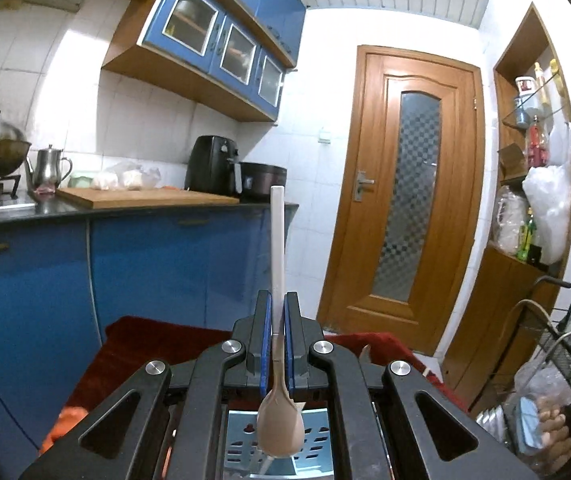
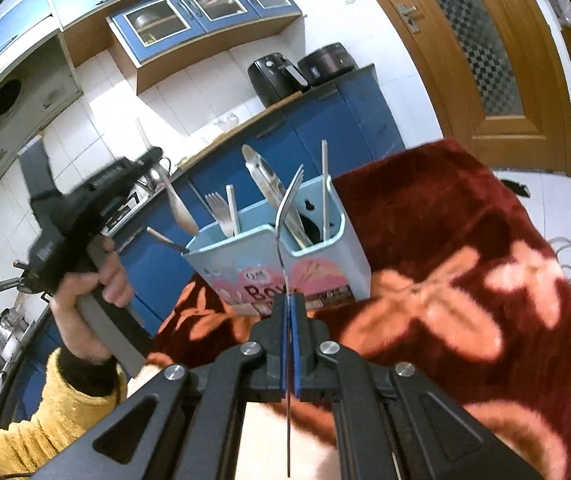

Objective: Organize utensils
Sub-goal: 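Lower the white spoon into the blue box with the left tool while the right tool inserts the metal fork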

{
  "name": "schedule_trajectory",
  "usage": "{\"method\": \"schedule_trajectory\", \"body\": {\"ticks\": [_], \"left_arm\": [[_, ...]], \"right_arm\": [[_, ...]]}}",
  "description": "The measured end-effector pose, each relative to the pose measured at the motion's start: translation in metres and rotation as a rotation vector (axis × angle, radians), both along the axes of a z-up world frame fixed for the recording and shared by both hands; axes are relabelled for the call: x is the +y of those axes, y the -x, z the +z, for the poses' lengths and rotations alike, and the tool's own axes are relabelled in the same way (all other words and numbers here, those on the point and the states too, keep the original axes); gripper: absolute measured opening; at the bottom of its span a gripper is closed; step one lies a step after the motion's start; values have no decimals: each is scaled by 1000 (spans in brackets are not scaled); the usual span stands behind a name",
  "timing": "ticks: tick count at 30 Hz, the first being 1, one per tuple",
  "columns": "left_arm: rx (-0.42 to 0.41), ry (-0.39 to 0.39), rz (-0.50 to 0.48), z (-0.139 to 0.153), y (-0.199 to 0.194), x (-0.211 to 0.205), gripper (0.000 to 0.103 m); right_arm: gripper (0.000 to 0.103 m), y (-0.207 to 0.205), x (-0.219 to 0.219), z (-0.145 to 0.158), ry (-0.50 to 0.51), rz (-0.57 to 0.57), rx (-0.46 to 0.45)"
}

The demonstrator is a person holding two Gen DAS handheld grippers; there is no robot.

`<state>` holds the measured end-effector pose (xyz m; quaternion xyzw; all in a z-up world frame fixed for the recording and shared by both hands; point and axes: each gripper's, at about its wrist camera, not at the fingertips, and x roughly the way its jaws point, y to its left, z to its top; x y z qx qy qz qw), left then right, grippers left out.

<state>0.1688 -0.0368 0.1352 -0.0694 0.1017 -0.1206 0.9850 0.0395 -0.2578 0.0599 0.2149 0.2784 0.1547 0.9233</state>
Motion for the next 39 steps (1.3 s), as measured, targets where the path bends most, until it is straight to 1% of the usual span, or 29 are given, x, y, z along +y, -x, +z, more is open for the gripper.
{"method": "schedule_trajectory", "body": {"ticks": [2,6,10,12,17,22,27,33,35,37,38,39], "left_arm": [[11,1,-2,-7,-4,1,6],[1,-2,2,-14,-5,1,6],[2,-2,-4,-20,-7,1,6],[8,-2,-4,-22,-8,2,6],[34,1,-22,-23,-16,4,6],[51,10,-22,-26,-20,7,6],[63,-2,-23,-28,-24,6,6],[91,-13,-40,-30,-28,3,6],[101,-14,-34,-30,-29,3,7],[111,-13,-42,-29,-29,2,11],[114,-12,-45,-29,-28,2,13],[118,-11,-48,-28,-27,2,15]], "right_arm": [[3,-4,2,5,23,-3,-23],[3,-17,6,19,79,-22,-77],[3,-37,11,31,103,-44,-130],[3,-48,15,37,128,-57,-165],[3,-71,31,47,220,-107,-294],[3,-94,32,49,226,-150,-356],[3,-112,38,40,285,-158,-359],[4,-113,42,23,324,-137,-353],[6,-113,43,20,321,-114,-333],[8,-113,42,18,304,-115,-316],[16,-111,41,18,292,-113,-314],[26,-108,40,20,280,-110,-316]]}}
